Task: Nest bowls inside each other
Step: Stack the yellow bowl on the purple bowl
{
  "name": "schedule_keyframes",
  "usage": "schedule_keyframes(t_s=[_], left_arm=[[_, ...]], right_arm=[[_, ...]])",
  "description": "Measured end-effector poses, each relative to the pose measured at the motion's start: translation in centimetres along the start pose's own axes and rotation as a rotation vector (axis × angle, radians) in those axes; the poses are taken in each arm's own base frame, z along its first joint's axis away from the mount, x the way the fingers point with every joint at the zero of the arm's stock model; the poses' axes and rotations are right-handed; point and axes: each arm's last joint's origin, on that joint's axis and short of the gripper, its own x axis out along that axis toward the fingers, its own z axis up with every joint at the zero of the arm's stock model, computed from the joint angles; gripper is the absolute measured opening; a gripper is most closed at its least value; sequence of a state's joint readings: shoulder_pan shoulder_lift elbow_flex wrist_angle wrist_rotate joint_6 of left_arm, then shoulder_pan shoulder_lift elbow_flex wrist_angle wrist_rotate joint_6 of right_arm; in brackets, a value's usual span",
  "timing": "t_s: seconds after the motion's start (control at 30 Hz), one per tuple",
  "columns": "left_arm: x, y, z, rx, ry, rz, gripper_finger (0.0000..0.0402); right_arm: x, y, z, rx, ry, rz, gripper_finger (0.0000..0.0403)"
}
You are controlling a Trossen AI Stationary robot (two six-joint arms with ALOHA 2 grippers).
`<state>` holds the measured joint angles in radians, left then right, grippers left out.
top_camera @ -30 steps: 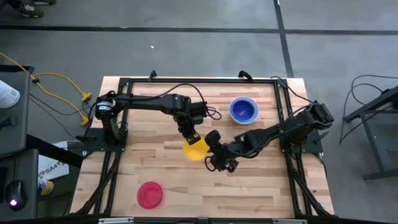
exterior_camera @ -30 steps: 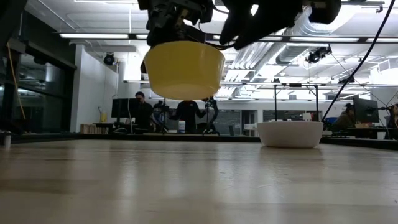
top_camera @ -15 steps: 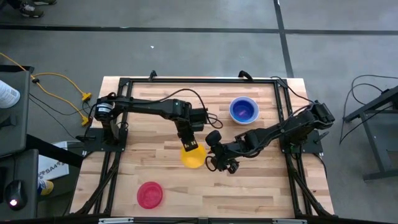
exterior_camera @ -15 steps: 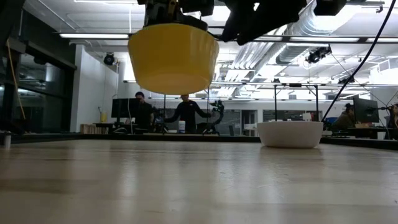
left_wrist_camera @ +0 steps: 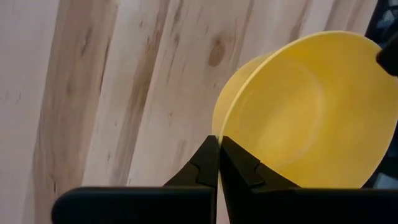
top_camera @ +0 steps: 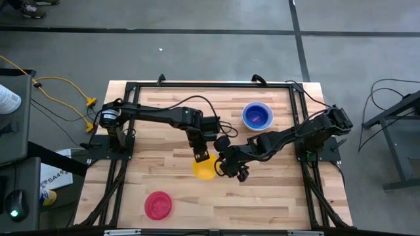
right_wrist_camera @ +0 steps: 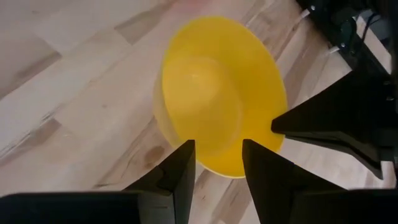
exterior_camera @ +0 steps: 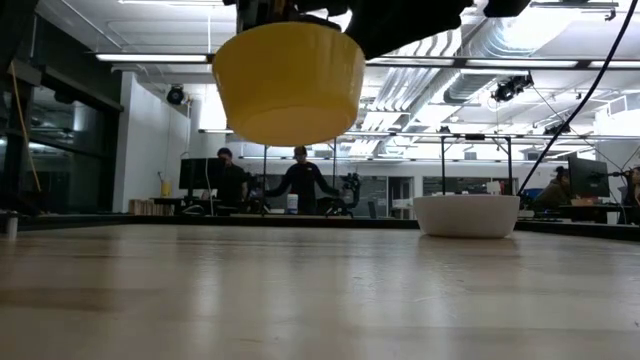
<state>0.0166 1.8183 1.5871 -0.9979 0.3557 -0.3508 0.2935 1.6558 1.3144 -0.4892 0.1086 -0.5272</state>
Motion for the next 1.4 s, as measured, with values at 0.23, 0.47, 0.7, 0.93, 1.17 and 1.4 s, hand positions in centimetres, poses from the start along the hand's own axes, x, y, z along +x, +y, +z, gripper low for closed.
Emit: schedule_keyframes(t_s=[0.23,0.47,0.7,0.93,1.17,1.4], left_arm=[[0.0,0.0,0.0,0.04,0.001,-0.002,0.0],[0.0,0.0,0.0,0.079,0.005,-0.016,0.0],[0.1,-0.3,-0.1,0.139,0.014,-0.046,0.0],[0.4,-1.4,-0.2,0.235,0.0,-0.085,0.0],[0.4,-1.6,0.0,0.273,-0.02,-0.114,0.0],[0.4,-1.8,0.2,0.296,-0.042,-0.138,0.0]], right_arm=[[0.0,0.1,0.1,0.026,-0.022,0.039,0.0126],[0.0,0.2,0.1,0.049,-0.042,0.076,0.0126],[0.0,0.3,0.3,0.056,-0.085,0.131,0.0126],[0.0,-0.2,0.5,0.056,-0.177,0.2,0.0126],[0.0,-0.3,0.5,0.049,-0.209,0.242,0.0126],[-0.1,-0.2,0.6,0.038,-0.243,0.281,0.0126]])
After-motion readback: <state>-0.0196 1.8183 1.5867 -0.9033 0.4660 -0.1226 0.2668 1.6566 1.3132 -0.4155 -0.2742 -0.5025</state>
